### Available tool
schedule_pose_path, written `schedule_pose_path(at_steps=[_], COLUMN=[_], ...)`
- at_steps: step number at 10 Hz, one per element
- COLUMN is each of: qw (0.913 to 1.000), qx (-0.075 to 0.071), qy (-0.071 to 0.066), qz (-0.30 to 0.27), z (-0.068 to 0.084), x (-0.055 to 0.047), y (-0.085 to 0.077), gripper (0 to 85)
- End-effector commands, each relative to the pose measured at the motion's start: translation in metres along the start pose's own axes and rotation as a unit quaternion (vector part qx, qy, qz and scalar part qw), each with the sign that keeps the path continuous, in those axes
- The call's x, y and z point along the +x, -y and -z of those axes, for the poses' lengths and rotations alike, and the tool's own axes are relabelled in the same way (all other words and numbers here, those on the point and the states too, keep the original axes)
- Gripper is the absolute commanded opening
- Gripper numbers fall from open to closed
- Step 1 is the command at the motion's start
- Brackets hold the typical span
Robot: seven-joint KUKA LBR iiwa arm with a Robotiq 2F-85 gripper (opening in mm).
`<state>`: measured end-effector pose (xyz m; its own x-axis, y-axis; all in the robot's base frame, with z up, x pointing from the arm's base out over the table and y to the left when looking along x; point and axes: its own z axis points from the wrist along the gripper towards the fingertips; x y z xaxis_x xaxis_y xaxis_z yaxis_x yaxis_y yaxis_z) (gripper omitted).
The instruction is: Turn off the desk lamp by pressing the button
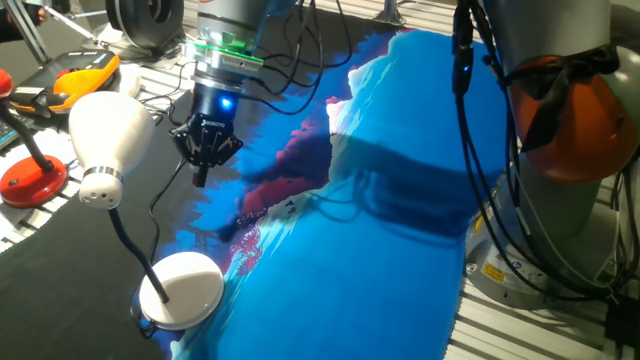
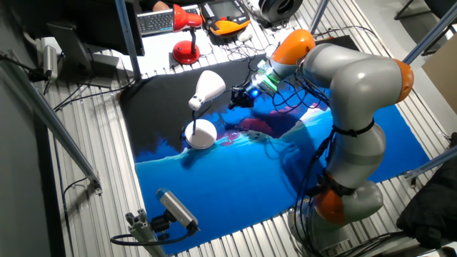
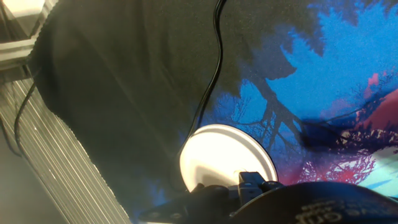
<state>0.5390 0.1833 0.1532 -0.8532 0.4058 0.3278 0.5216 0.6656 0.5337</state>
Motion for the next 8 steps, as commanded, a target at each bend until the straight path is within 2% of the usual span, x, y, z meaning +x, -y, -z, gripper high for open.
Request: schedule_pose_path(at_steps=[1,2,4,8], qw=[1.0,1.0,0.9992,0.9985], qx=[0.0,0.003,0.016,0.022], qy=[-0.001,-0.006,-0.032,-0.048], qz=[-0.001,-0.003,-0.016,-0.014], z=[-0.0001,-0.0001,-0.0001,-0.0001], x=[0.0,0.0,0.0,0.0], y=[0.0001,0.0001,0.0001,0.0001], gripper=[0.0,0.0,0.0,0.0])
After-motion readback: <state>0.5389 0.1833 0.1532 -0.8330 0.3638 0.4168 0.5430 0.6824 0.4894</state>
